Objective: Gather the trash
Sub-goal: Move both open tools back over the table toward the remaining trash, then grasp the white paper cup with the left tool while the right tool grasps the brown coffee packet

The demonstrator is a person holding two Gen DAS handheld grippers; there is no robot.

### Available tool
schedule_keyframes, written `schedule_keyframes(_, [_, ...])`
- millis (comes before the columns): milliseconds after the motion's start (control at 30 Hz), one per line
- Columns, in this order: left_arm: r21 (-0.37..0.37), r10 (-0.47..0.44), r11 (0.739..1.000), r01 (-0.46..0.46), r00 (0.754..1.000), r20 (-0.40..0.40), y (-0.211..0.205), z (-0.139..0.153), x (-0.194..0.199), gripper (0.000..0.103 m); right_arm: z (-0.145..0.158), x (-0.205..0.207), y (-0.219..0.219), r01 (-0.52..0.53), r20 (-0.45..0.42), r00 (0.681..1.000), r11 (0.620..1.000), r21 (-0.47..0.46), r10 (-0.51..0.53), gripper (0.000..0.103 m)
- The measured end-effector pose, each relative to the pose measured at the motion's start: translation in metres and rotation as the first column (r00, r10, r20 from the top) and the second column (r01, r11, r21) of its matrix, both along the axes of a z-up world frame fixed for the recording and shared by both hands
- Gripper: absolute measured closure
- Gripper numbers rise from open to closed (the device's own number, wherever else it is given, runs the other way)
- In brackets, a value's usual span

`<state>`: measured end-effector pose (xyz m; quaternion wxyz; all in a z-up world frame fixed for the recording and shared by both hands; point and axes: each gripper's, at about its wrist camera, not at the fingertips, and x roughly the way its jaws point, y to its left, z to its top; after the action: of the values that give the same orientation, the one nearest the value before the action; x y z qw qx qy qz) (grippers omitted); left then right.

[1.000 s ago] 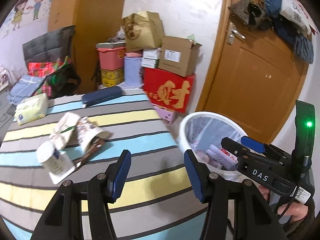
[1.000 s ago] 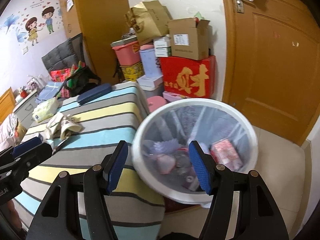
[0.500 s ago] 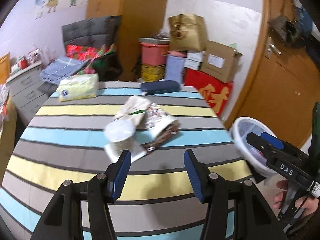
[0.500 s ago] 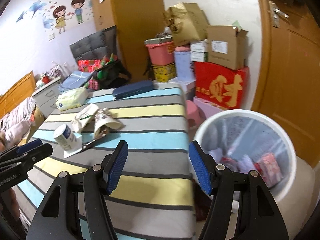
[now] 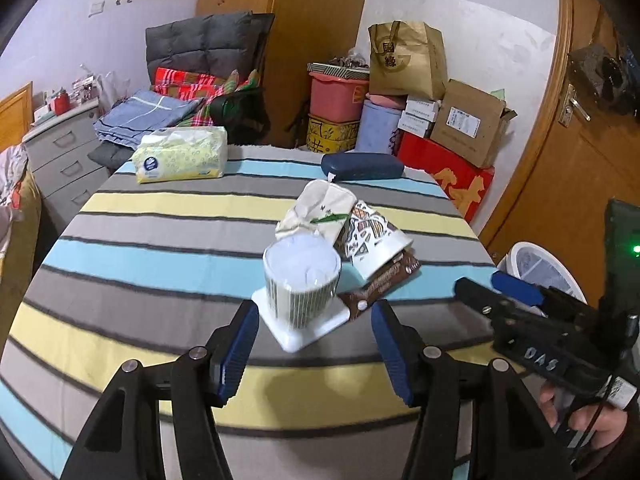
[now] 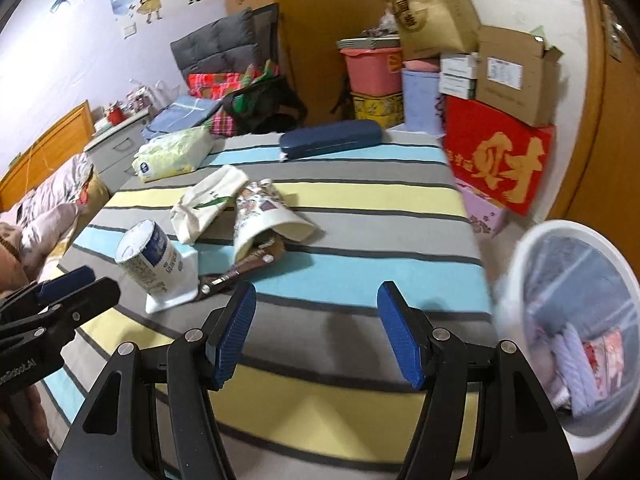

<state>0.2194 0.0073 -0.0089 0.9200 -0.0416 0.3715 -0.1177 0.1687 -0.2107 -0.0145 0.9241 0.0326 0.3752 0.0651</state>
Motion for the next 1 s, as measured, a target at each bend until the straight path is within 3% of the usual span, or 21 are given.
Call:
schedule_keyframes(267, [0.02,-0.006,1.0,0.007,0.999,-0.033,-0.01,-0.013,0.032,0.044,-0.006,0.015,0.005,0.009,-0.038,0.999,1.0,0.015,-0.008,0.038])
schedule_keyframes(500, [-0.026,0.028,0.999,-0.03,0.997,-0.077,0.002,-0.026,0.047,0.045,-0.011,0.023,0.009,0.019,-0.066,0.998,1.0,0.025,-0.017,0.038])
schedule_keyframes(600, [-0.051,0.045,0.997,-0.049,0.996,-0.073,0.013,-0.026,0.048,0.051,-0.011,0.026,0.011,0.013,-0.071,0.997,0.999,0.045,-0.009,0.038])
schedule_keyframes(1000, [-0.027,0.075,0.997,-0.076,0.996,-0.055,0.053,-0.021,0.035,0.051,-0.021,0.037,0.037,0.013,-0.126,0.992,1.0,0.005,-0.012,0.038])
